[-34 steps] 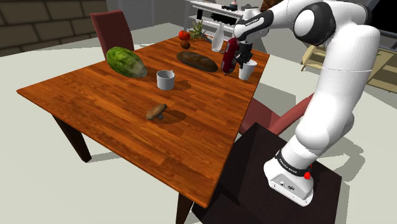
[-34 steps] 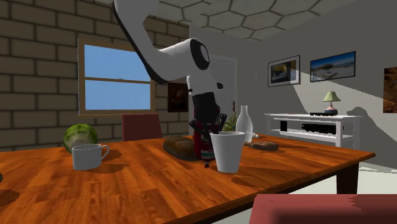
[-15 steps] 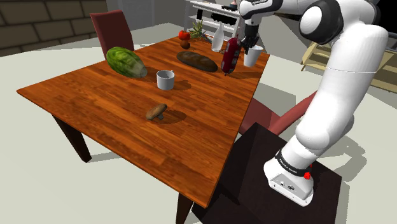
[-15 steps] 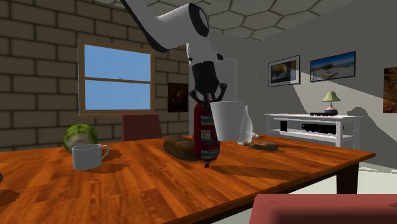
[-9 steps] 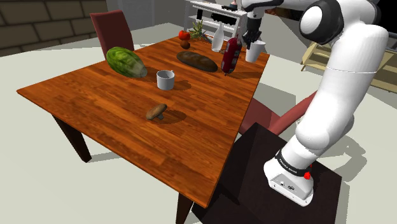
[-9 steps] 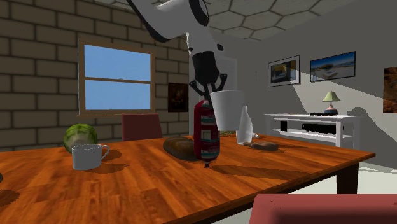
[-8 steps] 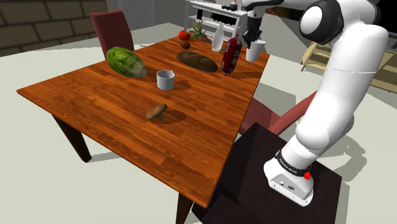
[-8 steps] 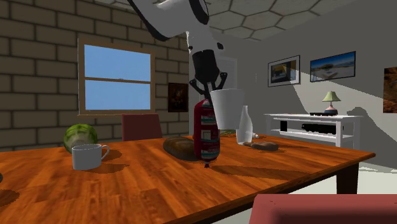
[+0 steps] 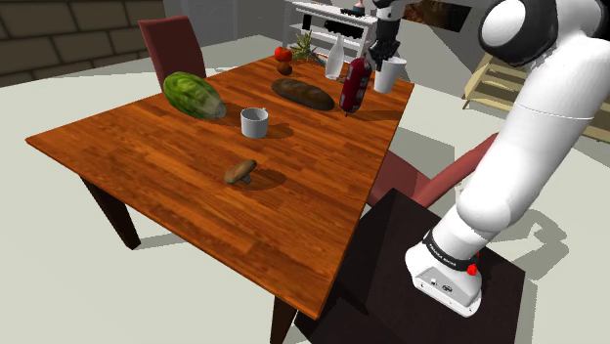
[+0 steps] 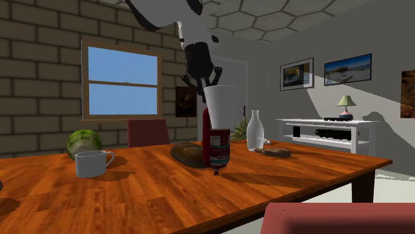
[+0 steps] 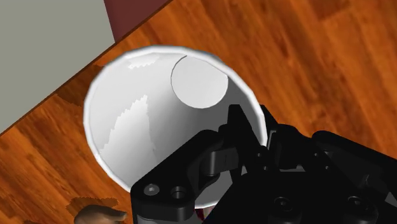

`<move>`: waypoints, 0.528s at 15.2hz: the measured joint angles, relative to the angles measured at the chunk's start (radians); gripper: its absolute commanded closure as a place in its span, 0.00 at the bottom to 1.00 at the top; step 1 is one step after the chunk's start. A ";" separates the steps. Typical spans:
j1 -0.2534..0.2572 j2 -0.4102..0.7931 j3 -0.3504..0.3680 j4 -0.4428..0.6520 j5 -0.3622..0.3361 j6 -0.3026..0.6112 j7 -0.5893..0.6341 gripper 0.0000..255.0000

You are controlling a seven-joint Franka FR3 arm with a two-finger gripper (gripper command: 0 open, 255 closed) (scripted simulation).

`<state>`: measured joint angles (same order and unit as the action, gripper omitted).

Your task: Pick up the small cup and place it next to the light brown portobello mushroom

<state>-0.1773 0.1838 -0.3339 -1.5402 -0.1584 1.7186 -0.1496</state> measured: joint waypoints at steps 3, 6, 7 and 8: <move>0.046 -0.081 0.025 -0.104 -0.029 0.012 0.075 1.00; 0.085 -0.137 0.056 -0.171 -0.047 0.010 0.148 1.00; 0.098 -0.162 0.066 -0.200 -0.053 0.010 0.172 1.00; 0.108 -0.175 0.076 -0.210 -0.056 0.004 0.192 1.00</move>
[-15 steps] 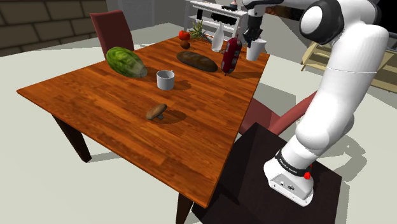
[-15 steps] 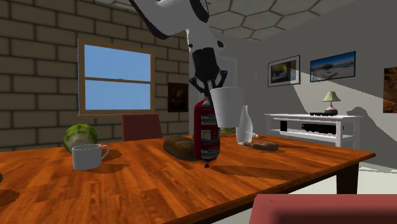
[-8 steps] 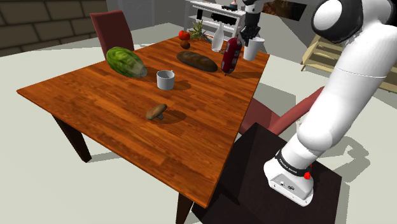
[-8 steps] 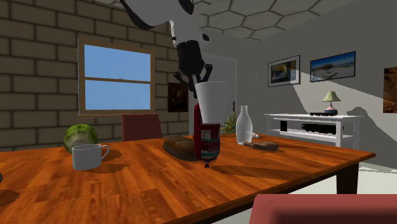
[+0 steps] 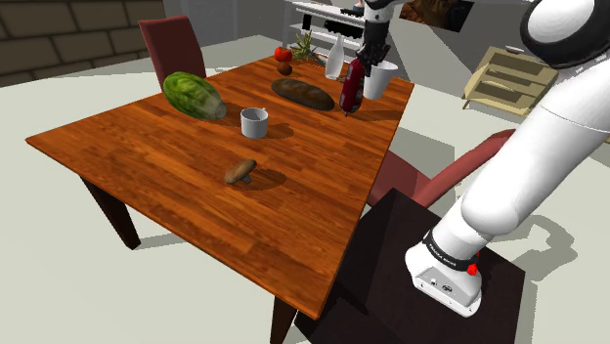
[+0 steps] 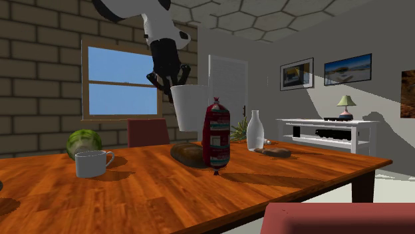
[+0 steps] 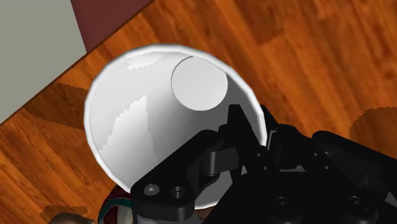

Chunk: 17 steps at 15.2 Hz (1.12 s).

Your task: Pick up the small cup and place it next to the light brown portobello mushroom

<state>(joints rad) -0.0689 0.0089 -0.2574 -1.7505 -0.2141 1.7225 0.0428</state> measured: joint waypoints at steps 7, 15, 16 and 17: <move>0.082 -0.113 0.091 -0.115 -0.010 -0.033 0.172 1.00; 0.169 -0.159 0.201 -0.164 0.017 -0.070 0.360 1.00; 0.179 -0.164 0.214 -0.168 0.022 -0.074 0.384 1.00; 0.191 -0.162 0.230 -0.164 0.027 -0.082 0.409 1.00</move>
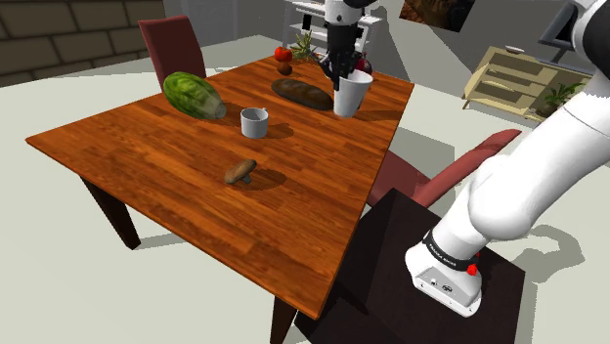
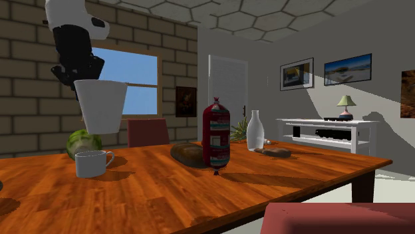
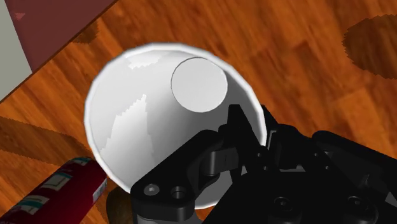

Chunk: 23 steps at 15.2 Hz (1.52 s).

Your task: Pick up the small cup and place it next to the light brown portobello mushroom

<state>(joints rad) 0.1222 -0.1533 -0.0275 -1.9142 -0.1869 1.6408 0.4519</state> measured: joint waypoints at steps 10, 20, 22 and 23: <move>0.108 0.039 0.140 0.050 0.051 -0.050 0.235 1.00; 0.216 0.184 0.262 0.229 0.072 -0.115 0.460 1.00; 0.239 0.216 0.283 0.266 0.071 -0.126 0.503 1.00; 0.243 0.219 0.286 0.263 0.072 -0.120 0.512 1.00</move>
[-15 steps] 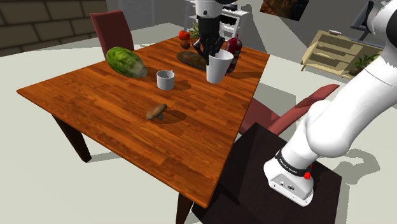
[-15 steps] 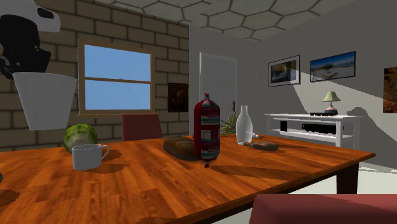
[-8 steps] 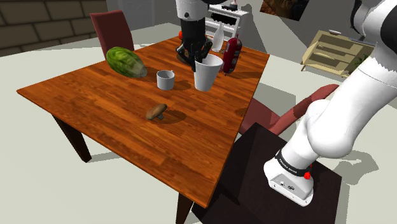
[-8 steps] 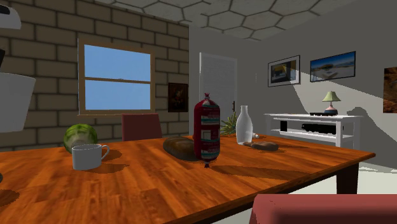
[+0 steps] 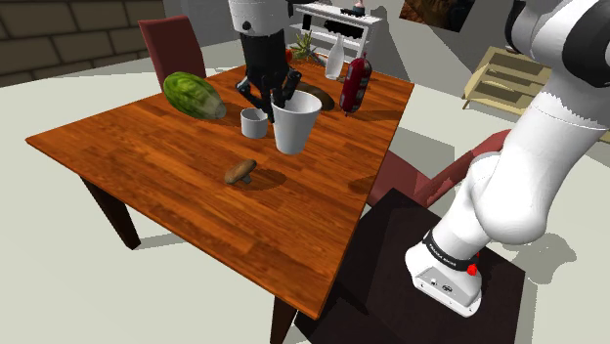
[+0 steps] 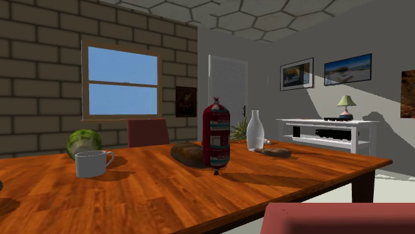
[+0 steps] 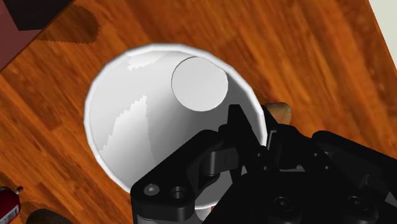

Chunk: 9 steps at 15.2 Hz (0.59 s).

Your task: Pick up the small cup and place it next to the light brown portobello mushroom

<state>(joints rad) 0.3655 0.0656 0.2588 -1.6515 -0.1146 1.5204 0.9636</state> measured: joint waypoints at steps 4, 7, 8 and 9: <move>0.004 0.006 0.003 -0.041 0.000 0.045 0.013 1.00; 0.002 0.006 0.002 -0.078 0.000 0.082 0.015 1.00; 0.002 0.007 0.001 -0.090 -0.001 0.096 0.015 1.00; 0.002 0.005 0.002 -0.107 0.000 0.110 0.017 1.00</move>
<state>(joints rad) 0.3671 0.0704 0.2604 -1.7583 -0.1151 1.6302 0.9808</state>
